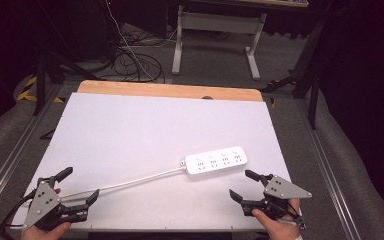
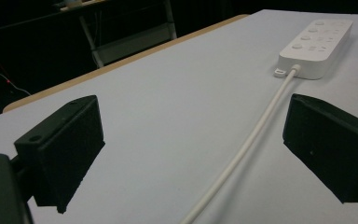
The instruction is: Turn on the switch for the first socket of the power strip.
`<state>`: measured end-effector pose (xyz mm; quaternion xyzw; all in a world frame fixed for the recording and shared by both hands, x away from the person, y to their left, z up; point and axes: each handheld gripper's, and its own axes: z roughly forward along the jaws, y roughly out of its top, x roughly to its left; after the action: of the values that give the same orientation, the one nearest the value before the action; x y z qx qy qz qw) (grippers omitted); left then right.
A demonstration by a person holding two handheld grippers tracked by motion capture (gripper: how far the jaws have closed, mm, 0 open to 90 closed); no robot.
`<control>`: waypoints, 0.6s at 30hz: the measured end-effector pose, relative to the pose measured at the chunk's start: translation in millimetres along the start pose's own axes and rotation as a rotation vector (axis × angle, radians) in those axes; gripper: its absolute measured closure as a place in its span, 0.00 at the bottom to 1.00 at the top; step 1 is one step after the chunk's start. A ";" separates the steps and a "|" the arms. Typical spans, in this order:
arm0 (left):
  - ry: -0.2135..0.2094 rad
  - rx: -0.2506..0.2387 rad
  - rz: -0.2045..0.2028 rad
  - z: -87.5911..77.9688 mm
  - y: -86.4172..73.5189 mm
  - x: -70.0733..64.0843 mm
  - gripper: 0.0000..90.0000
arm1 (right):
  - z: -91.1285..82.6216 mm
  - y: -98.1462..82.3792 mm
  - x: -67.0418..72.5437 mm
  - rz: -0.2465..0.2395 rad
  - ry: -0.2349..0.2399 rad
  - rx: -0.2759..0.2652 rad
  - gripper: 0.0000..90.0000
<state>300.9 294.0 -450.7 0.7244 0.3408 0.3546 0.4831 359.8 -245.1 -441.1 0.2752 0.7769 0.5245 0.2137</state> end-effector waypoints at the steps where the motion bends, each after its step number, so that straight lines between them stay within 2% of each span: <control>1: 0.004 0.001 -0.002 0.0 -0.2 -0.2 0.06 | -0.1 0.1 0.0 0.001 0.001 -0.001 0.22; 4: 0.015 0.006 0.009 0.0 -0.3 0.7 0.06 | -0.4 0.3 0.1 0.001 0.001 0.001 0.22; 9: 0.009 0.017 0.006 0.5 -0.7 0.4 0.07 | 0.1 4.0 0.3 -0.021 0.002 0.016 0.23; 18: -0.007 0.035 -0.019 0.5 0.0 2.1 0.08 | -0.7 16.6 -1.8 -0.021 0.033 0.004 0.24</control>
<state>302.4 295.5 -450.5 0.7307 0.3520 0.3415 0.4749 364.1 -241.8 -425.2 0.2589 0.7841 0.5252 0.2057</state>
